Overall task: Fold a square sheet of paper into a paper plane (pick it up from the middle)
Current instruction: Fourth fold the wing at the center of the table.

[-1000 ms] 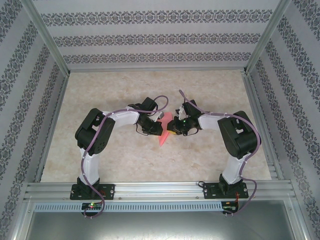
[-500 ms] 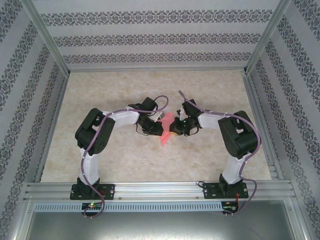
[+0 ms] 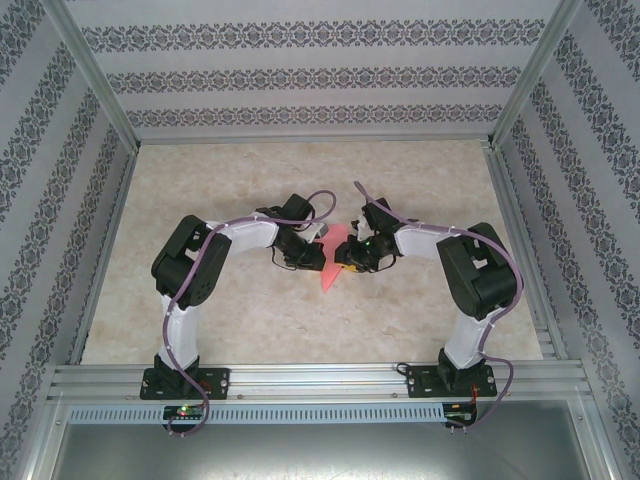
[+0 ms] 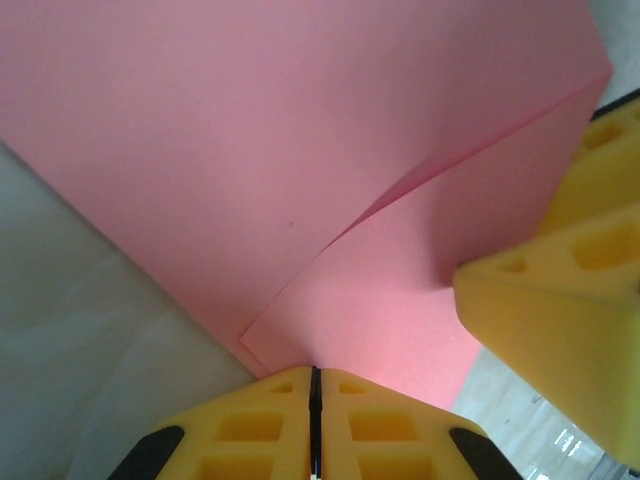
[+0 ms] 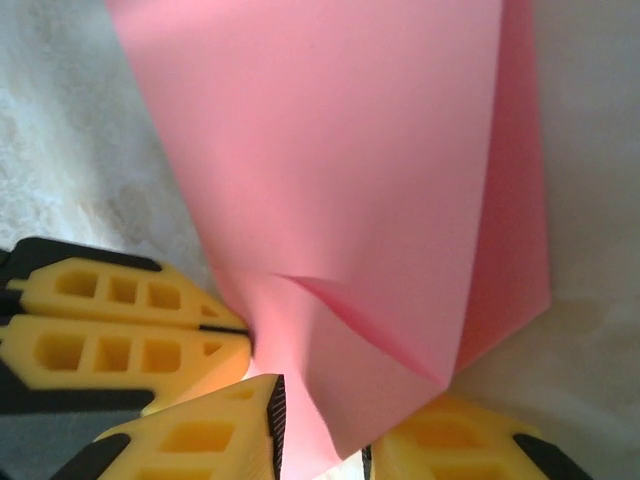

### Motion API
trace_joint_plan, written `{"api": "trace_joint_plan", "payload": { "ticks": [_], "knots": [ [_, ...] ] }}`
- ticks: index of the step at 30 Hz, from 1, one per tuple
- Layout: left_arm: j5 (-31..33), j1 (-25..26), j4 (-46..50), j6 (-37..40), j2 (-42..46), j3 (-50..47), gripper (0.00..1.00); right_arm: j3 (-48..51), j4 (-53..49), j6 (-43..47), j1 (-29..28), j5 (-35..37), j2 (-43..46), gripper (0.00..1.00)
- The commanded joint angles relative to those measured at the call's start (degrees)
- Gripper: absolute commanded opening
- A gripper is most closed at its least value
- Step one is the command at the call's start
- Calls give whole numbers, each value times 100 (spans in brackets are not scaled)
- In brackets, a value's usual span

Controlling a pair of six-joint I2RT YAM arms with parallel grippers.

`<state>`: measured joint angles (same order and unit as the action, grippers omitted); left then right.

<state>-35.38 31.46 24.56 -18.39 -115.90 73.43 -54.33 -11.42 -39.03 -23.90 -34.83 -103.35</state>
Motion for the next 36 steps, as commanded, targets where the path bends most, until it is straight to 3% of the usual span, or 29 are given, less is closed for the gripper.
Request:
{"api": "trace_joint_plan", "payload": {
  "ticks": [1,16,25,36],
  "knots": [
    [100,-44,-55,117,-232,49,11,-25,-132,93,-45,68,278,26],
    [82,-52,-4,144,-293,118,11,-145,-221,129,-95,74,102,7],
    [72,-53,1,152,-301,75,11,-394,-651,334,-194,332,-113,4],
    [50,-48,-56,141,-328,36,11,-570,-433,181,-299,102,-211,4]
  ]
}}
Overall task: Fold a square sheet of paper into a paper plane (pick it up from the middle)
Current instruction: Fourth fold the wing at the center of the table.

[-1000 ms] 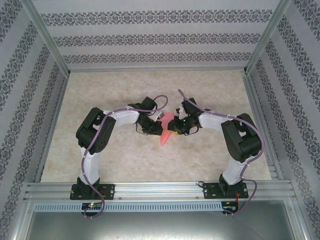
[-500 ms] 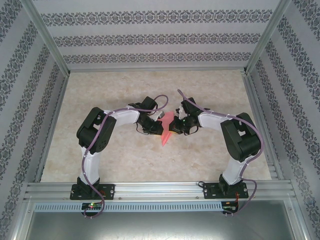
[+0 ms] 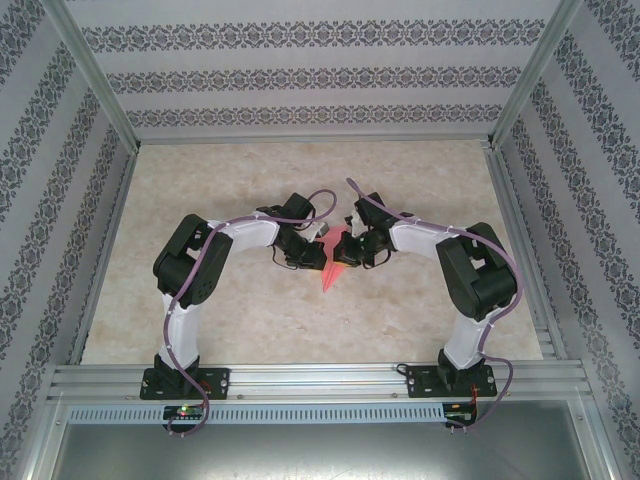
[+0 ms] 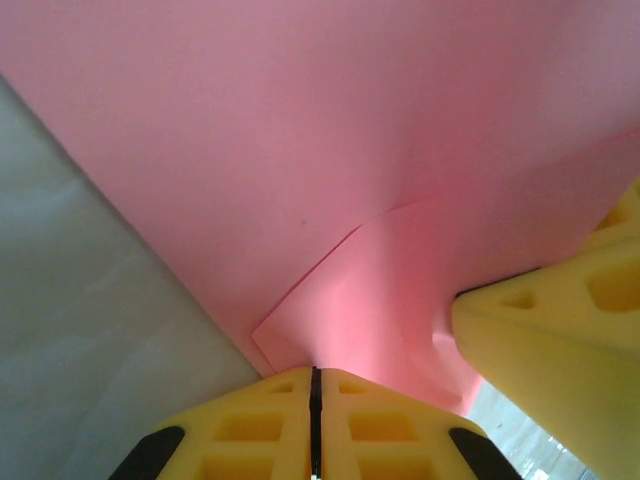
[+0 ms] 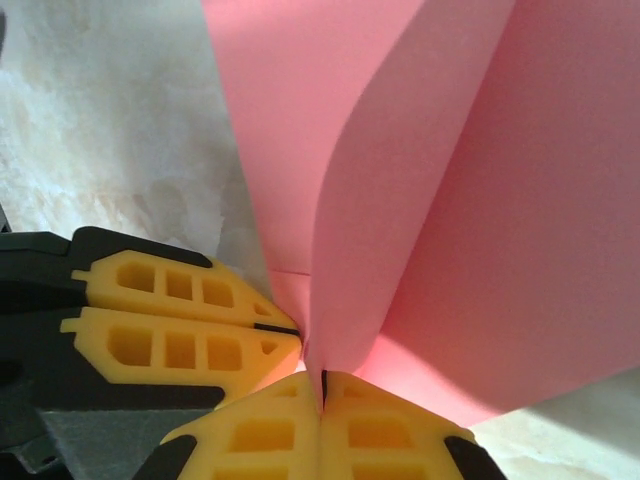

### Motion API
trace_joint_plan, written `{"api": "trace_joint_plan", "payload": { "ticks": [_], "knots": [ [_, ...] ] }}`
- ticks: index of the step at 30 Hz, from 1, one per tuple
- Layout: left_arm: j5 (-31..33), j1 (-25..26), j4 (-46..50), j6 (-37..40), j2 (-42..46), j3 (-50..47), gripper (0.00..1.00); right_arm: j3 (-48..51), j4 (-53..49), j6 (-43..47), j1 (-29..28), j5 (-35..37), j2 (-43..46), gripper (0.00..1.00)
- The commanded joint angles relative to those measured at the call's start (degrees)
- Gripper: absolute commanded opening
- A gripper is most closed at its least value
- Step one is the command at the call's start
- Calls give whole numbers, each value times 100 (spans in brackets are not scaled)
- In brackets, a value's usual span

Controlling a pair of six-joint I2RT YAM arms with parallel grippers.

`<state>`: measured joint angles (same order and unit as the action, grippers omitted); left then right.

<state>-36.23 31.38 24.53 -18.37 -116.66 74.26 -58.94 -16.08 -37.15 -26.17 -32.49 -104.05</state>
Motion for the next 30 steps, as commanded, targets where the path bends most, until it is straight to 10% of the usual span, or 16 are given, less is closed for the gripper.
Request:
{"api": "trace_joint_plan", "payload": {
  "ticks": [1,30],
  "knots": [
    [120,-39,-62,141,-256,-58,11,-119,57,-16,-83,-150,-157,4],
    [10,-279,-222,-72,291,-192,11,-171,384,-98,-98,-398,-593,7]
  ]
}}
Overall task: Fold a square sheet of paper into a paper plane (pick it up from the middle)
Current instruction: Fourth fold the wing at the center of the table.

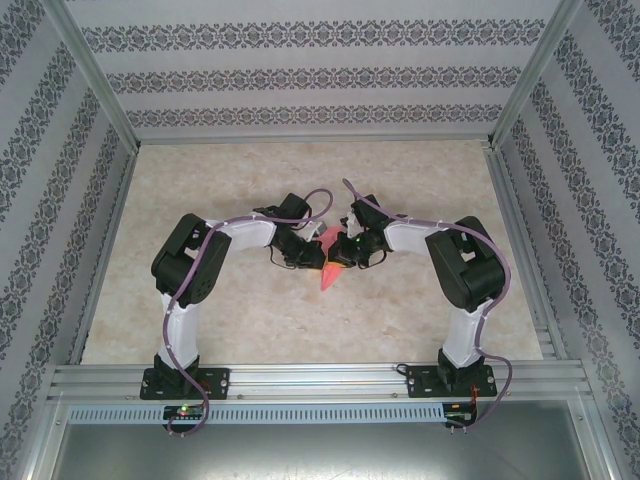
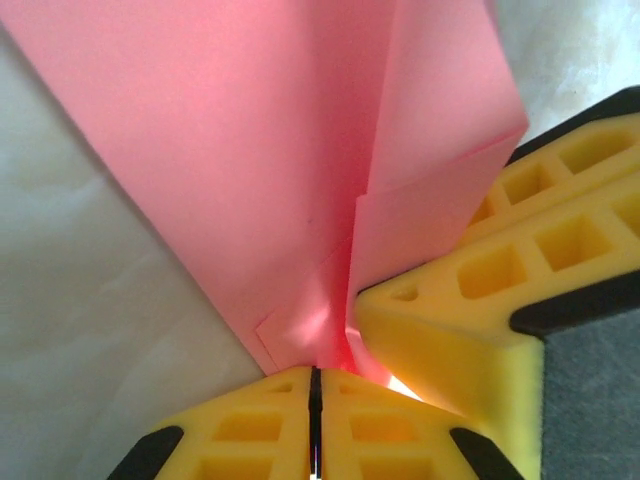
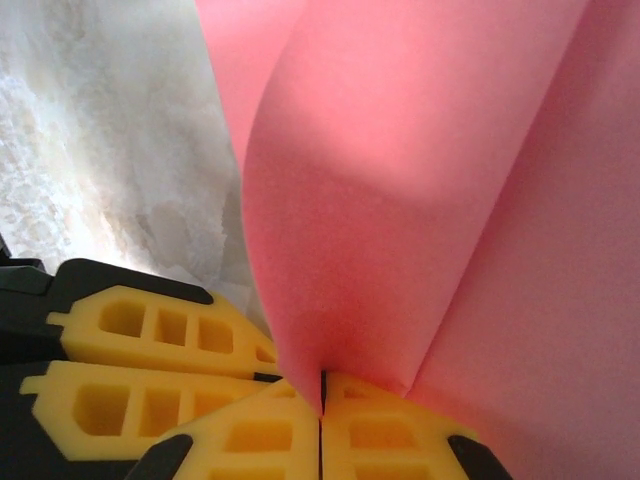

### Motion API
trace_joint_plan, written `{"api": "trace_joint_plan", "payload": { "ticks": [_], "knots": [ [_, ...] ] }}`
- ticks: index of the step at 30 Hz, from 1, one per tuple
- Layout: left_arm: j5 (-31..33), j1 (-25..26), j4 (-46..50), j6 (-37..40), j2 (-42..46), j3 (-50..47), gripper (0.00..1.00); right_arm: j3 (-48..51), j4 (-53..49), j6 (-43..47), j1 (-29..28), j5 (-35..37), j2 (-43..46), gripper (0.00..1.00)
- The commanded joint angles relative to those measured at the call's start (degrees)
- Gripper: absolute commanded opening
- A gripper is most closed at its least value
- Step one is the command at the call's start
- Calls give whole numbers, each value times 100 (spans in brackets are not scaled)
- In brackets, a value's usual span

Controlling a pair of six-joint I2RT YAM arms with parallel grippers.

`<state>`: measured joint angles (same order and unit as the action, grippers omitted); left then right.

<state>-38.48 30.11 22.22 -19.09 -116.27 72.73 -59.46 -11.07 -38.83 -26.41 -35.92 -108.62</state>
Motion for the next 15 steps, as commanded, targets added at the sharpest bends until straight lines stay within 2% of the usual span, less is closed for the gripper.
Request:
{"api": "trace_joint_plan", "payload": {
  "ticks": [1,8,15],
  "knots": [
    [261,-178,13,0,245,-33,11,-121,-123,82,-74,-55,-142,7],
    [184,-242,-139,-80,81,42,11,-161,-205,112,-83,-33,-112,7],
    [-193,-241,-352,-181,-20,71,11,-224,-263,130,-83,-21,-129,7]
  ]
}}
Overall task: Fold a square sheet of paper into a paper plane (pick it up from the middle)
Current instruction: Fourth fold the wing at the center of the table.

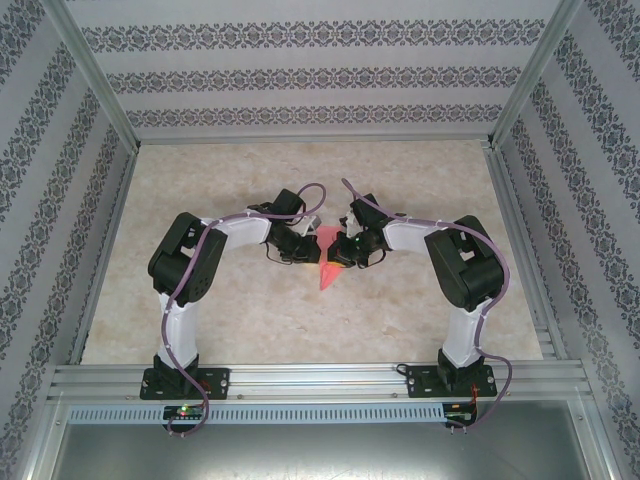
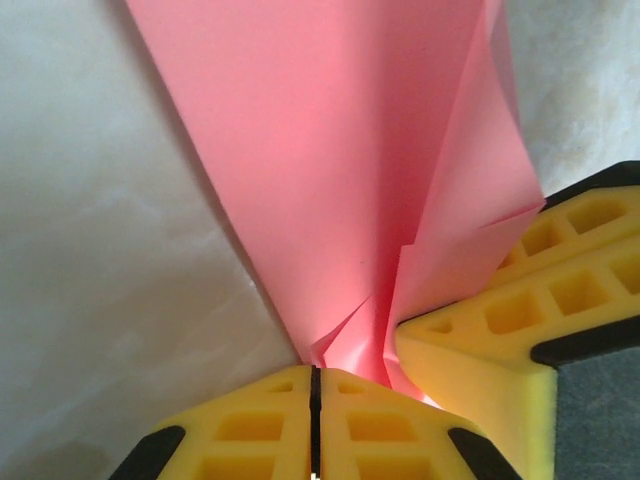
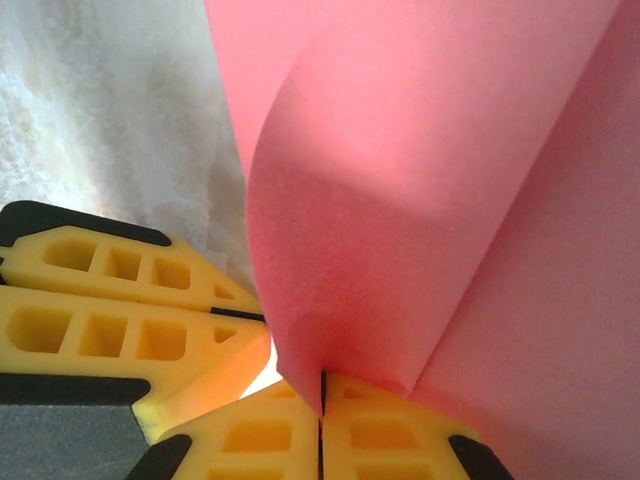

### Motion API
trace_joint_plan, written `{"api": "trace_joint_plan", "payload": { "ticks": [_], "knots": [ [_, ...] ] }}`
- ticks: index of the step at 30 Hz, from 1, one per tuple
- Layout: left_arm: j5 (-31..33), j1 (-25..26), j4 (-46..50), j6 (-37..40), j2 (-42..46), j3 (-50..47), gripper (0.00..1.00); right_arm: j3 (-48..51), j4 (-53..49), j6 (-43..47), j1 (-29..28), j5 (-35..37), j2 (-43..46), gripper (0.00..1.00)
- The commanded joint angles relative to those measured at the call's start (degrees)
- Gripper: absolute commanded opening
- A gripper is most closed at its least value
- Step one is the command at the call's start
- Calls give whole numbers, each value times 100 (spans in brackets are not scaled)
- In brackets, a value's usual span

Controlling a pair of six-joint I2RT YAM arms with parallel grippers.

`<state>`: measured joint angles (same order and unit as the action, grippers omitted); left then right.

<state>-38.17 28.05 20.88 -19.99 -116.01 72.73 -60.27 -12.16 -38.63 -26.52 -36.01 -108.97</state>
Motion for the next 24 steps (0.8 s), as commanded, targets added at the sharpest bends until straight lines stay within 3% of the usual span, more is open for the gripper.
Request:
{"api": "trace_joint_plan", "payload": {
  "ticks": [1,6,14,24],
  "knots": [
    [-274,-37,-255,-117,-40,51,11,-158,-147,108,-77,-16,-103,7],
    [-68,-50,-194,-161,15,31,11,-178,-176,119,-89,-2,-133,7],
    [-279,-54,-418,-348,-105,-39,11,-231,-187,119,-90,-27,-107,7],
    [103,-46,-562,-824,92,-409,7,-175,-207,108,-99,11,-81,7]
  ]
}}
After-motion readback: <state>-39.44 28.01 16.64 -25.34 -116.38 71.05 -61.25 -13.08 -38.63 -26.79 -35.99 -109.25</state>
